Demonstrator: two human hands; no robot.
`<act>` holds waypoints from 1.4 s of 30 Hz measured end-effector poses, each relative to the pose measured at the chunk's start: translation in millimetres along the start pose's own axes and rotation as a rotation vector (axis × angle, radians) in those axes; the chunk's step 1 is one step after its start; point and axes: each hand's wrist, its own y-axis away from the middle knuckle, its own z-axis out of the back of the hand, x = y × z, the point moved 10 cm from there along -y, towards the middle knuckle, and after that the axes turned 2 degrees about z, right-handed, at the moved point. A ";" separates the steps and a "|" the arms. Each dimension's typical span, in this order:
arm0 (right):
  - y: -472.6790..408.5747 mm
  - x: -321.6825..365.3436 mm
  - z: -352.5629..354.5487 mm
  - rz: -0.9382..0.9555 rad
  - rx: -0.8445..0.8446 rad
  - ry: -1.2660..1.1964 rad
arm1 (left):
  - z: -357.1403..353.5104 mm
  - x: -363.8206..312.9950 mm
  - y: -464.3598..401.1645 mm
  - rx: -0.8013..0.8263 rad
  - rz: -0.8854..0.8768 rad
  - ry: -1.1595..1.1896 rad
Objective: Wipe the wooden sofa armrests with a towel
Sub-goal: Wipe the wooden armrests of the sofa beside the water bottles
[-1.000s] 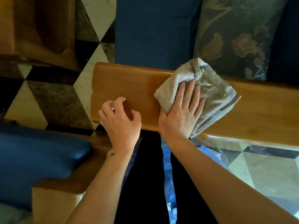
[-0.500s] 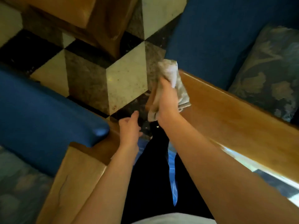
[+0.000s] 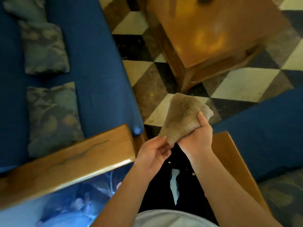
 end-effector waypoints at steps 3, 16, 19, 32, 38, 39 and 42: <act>0.6 -28.0 -17.8 -0.040 0.028 0.220 | 42.4 2.6 17.9 -0.080 -0.049 0.032; -31.4 -181.7 -26.2 -0.021 0.001 1.372 | 293.2 54.6 102.9 -0.622 -0.209 0.497; -46.9 -213.7 -34.8 0.042 0.034 1.551 | 322.4 53.3 98.2 -0.655 -0.262 0.555; -98.7 -386.2 -33.1 0.743 0.734 2.373 | 386.8 33.3 44.2 -1.103 -0.288 0.208; -106.7 -416.3 -28.8 1.224 1.075 2.400 | 453.1 14.8 11.1 -1.190 -0.238 0.494; -110.7 -419.7 -28.2 1.231 1.081 2.400 | 460.7 12.6 7.3 -1.202 -0.240 0.520; -115.2 -432.0 -28.2 1.246 1.134 2.408 | 462.0 15.5 5.9 -1.266 -0.211 0.539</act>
